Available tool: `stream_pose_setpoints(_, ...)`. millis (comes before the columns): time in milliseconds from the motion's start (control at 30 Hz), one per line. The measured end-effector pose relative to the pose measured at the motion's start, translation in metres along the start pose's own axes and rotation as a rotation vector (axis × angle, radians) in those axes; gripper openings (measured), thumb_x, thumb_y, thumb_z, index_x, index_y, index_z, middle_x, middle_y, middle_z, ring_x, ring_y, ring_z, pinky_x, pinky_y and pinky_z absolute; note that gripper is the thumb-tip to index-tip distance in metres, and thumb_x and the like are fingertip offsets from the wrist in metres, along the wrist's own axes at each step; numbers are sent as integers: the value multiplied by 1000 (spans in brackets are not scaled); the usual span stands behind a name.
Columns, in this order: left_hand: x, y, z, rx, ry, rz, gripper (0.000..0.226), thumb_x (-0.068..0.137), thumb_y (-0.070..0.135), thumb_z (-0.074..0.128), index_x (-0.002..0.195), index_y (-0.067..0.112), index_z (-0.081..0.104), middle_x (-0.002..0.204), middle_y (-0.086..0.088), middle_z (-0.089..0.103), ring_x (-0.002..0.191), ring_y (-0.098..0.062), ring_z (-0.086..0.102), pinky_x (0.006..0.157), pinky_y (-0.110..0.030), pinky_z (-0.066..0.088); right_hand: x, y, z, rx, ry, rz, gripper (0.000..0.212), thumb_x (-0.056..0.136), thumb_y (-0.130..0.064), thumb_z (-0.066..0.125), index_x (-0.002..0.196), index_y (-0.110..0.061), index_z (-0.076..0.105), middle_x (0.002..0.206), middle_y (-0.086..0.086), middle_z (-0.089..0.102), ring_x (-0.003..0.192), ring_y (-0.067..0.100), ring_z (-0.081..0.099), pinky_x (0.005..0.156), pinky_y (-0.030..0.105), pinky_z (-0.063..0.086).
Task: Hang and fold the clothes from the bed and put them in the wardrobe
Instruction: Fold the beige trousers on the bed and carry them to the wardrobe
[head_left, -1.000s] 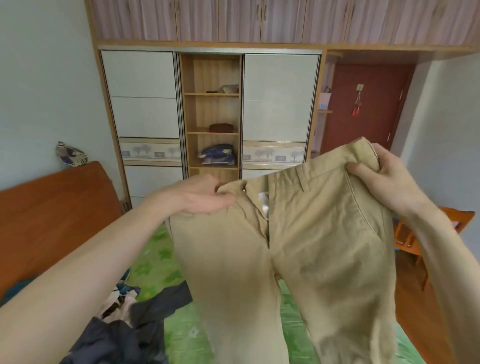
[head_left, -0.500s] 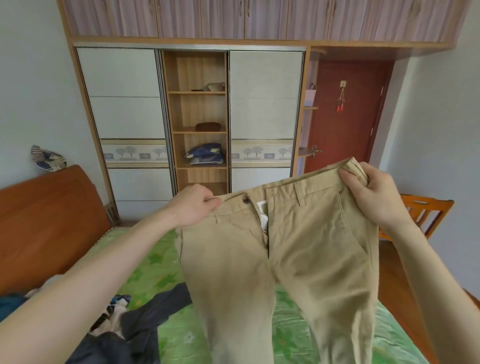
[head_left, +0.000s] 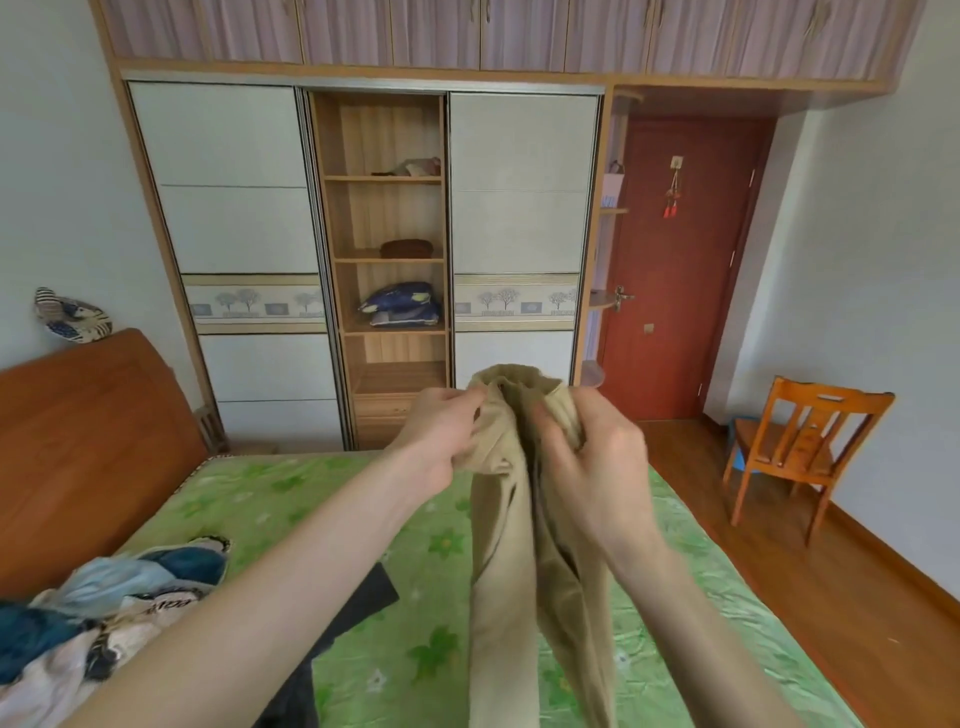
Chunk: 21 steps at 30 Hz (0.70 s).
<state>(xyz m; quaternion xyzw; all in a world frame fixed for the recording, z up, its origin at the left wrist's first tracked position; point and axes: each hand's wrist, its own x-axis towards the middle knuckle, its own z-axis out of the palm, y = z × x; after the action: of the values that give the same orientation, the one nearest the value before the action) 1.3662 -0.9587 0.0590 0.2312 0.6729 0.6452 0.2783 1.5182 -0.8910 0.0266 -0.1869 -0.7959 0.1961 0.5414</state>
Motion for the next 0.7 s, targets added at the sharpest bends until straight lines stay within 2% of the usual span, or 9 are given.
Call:
stream_pose_setpoints(67, -11, -3, 2, -21, -15, 28, 22, 104, 25, 64, 101, 8, 78, 103, -15, 81, 88, -26, 76, 89, -47, 63, -8, -3, 12, 70, -70, -19, 22, 107, -42, 53, 87, -37, 48, 79, -15, 53, 75, 8, 54, 67, 27, 41)
stream_pose_setpoints(167, -35, -4, -6, -200, -126, 27, 29, 99, 42, 69, 108, 15, 77, 99, -7, 82, 86, -17, 80, 77, -32, 61, -15, -5, 16, 234, -185, 134, 40, 110, -59, 22, 94, -47, 57, 98, -17, 57, 102, 6, 58, 85, 15, 39)
stream_pose_setpoints(267, -51, -18, -10, -241, -244, 118, 58, 79, 59, 84, 120, 19, 74, 110, -1, 81, 102, -15, 78, 93, -35, 57, -23, -2, 24, 414, -289, 304, 59, 104, -71, 10, 129, -50, 59, 129, -24, 56, 132, -2, 49, 116, 30, 35)
stream_pose_setpoints(333, -55, -33, -8, -190, -154, 240, 62, 70, 43, 94, 120, 16, 69, 107, 0, 81, 103, -14, 77, 90, -30, 59, -28, 0, 31, 542, -371, 360, 70, 99, -75, 14, 153, -43, 46, 154, -18, 48, 146, -1, 39, 126, 42, 29)
stream_pose_setpoints(433, -48, -45, -19, -171, -33, 335, 36, 87, 14, 85, 117, 16, 65, 103, 1, 81, 99, -14, 78, 78, -21, 58, -34, -1, 35, 743, -426, 347, 58, 104, -62, 31, 152, -38, 50, 147, -9, 60, 138, 10, 54, 120, 37, 41)
stream_pose_setpoints(533, -37, -47, -38, -218, -95, 330, 25, 99, 6, 70, 120, 17, 65, 108, 2, 81, 103, -15, 76, 84, -22, 58, -38, 11, 31, 436, -35, 140, 32, 107, -32, 52, 137, -28, 62, 136, -7, 63, 133, 21, 56, 113, 42, 44)
stream_pose_setpoints(600, -32, -47, -47, -202, -156, 356, 25, 102, 6, 66, 124, 15, 64, 115, 0, 79, 109, -16, 75, 91, -27, 57, -33, 27, 23, 356, 172, 229, 49, 99, -35, 66, 145, -28, 51, 147, -9, 51, 141, 14, 46, 117, 42, 39)
stream_pose_setpoints(667, -28, -45, -54, -210, -201, 375, 29, 98, 9, 68, 127, 12, 63, 120, -4, 78, 112, -18, 73, 98, -32, 58, -22, 40, 9, 555, 46, 416, 76, 90, -50, 74, 155, -37, 37, 159, -13, 42, 148, 6, 39, 118, 33, 36)
stream_pose_setpoints(700, -26, -43, -56, -233, -212, 380, 33, 93, 12, 69, 126, 10, 63, 121, -7, 77, 112, -19, 73, 100, -35, 58, -15, 45, 2, 675, -98, 492, 80, 85, -56, 77, 154, -38, 41, 157, -11, 48, 145, 7, 45, 115, 32, 40)
